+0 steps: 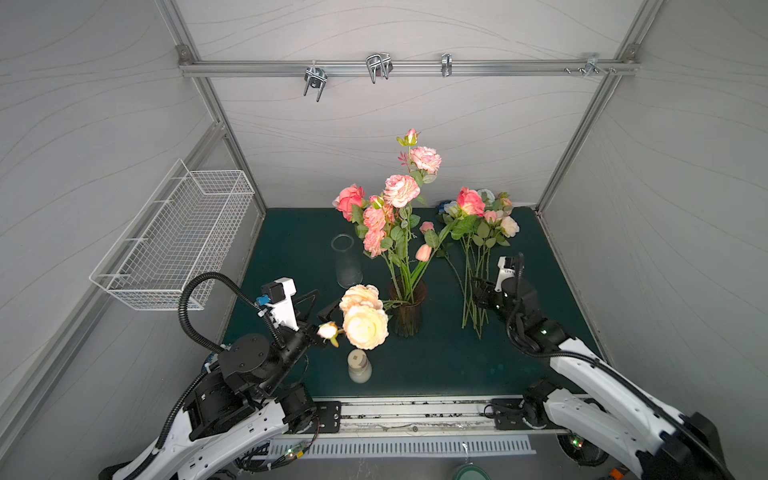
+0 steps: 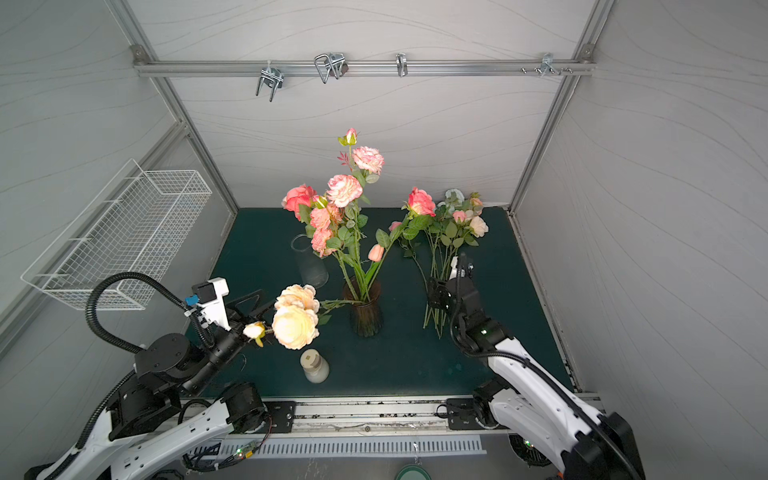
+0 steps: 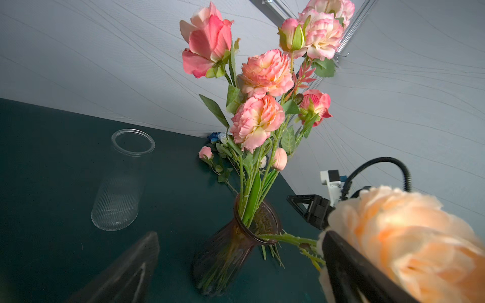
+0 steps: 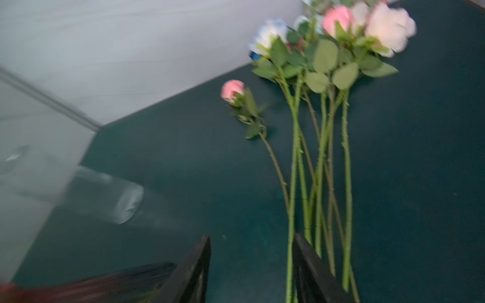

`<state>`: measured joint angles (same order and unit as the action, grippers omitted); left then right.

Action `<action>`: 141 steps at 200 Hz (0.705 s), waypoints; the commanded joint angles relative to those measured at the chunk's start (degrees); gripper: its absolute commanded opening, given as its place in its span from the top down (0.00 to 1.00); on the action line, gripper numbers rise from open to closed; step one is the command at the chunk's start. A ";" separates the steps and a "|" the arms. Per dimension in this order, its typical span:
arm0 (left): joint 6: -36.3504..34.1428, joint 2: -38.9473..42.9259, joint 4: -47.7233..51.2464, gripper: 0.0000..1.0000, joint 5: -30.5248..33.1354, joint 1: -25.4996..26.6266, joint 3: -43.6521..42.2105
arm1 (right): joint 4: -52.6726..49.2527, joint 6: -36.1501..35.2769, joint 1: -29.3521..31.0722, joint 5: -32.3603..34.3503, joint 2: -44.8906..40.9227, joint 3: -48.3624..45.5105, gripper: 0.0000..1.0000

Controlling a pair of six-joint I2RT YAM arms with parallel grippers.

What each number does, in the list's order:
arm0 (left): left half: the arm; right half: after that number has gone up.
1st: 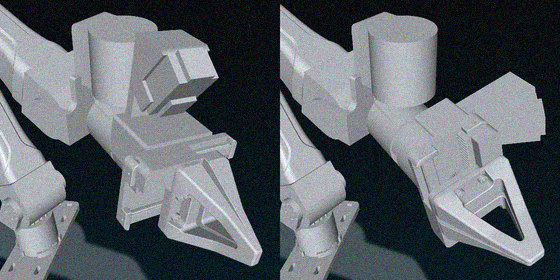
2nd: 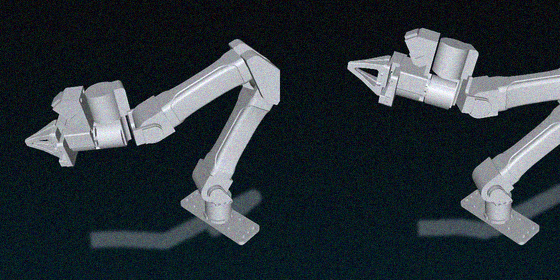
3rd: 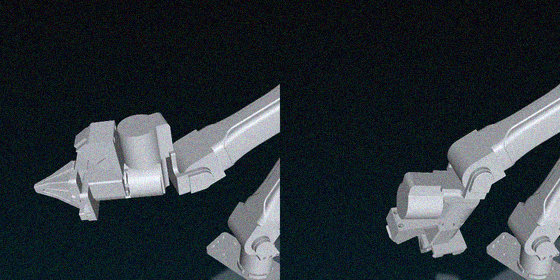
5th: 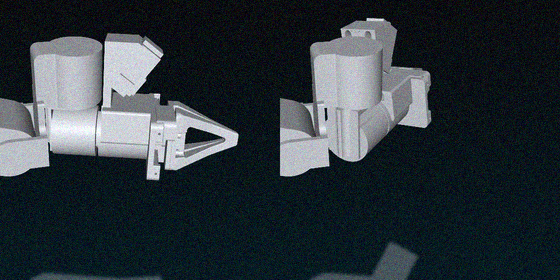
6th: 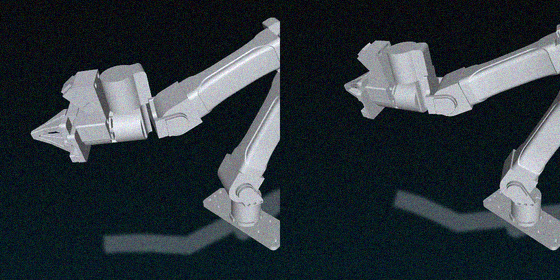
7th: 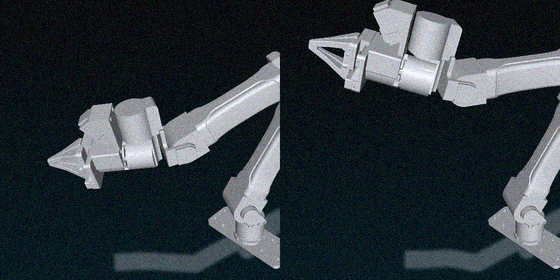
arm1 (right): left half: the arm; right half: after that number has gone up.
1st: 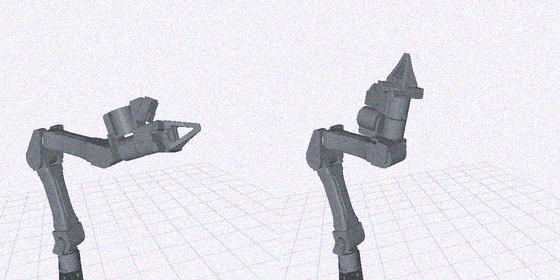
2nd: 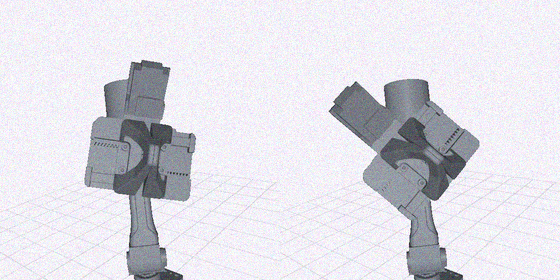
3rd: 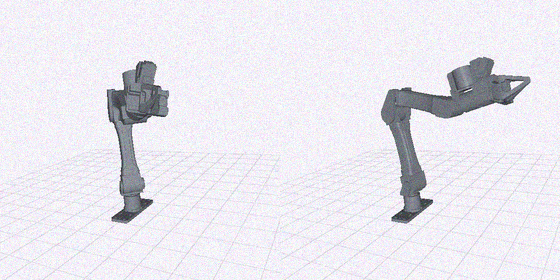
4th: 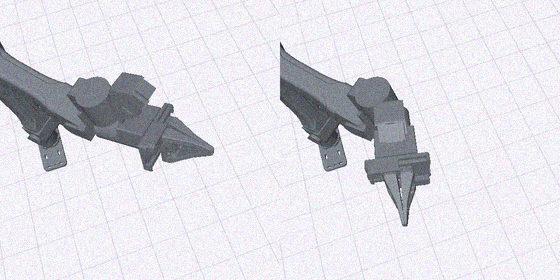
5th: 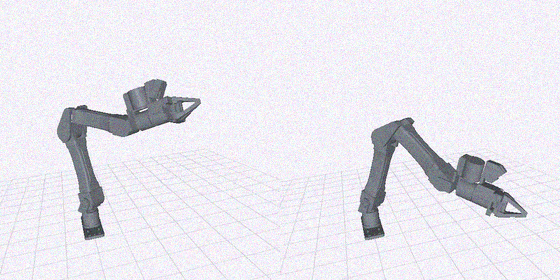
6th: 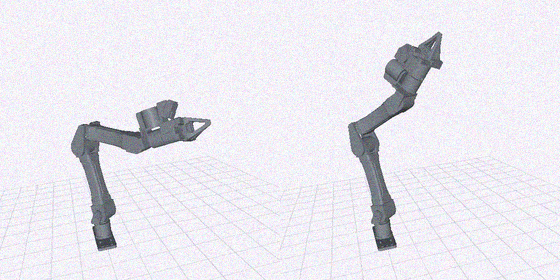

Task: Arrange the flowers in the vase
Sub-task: 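Open the right gripper and move it back to the flower pile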

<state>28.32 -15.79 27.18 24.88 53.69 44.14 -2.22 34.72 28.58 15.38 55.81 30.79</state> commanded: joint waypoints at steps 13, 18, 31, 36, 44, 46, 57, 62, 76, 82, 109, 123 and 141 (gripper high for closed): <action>0.80 1.22 0.96 0.01 1.69 0.22 0.86 | -0.80 2.81 -7.87 -8.89 17.28 9.84 0.50; 0.94 1.44 1.29 0.01 1.87 0.21 1.02 | -1.22 2.49 -8.84 -9.77 19.93 12.05 0.51; 1.00 2.28 1.85 0.01 1.96 0.26 1.20 | -2.79 2.66 -10.65 -9.93 25.66 15.78 0.52; 0.87 2.64 1.95 0.01 2.05 0.19 1.29 | -2.36 2.46 -11.26 -10.22 27.29 16.69 0.52; 0.80 3.36 2.10 0.01 2.54 0.20 1.41 | -2.76 2.40 -12.04 -10.13 29.75 18.61 0.52; 0.78 3.45 2.09 0.01 2.71 0.21 1.48 | -3.05 2.38 -12.16 -9.93 30.27 19.07 0.53; 0.52 4.63 2.11 0.01 3.31 0.25 1.48 | -2.61 1.26 -12.92 -10.74 33.19 21.27 0.53; 0.36 5.05 2.07 0.01 3.47 0.21 1.48 | -2.67 0.31 -13.00 -11.05 34.59 22.67 0.53; 0.16 6.25 1.75 0.01 3.78 0.20 1.32 | -5.83 -2.54 -13.15 -11.67 39.03 28.07 0.58; 0.16 6.47 1.76 0.01 3.92 0.21 1.22 | -7.01 -3.32 -13.12 -11.62 40.82 30.04 0.61; 0.23 6.17 2.10 0.01 3.62 0.26 1.27 | -11.48 -5.45 -14.06 -10.49 47.31 37.68 0.65; 0.25 5.94 2.49 0.01 3.41 0.26 1.62 | -14.45 -6.51 -14.51 -9.73 49.94 41.13 0.64; 0.16 5.82 2.80 0.01 3.55 0.25 1.77 | -15.15 -8.81 -14.80 -10.79 52.30 44.09 0.64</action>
<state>28.51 -9.85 30.20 27.44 53.69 44.14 -11.92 29.65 14.66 5.04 105.62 71.07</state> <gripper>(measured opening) 0.993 0.361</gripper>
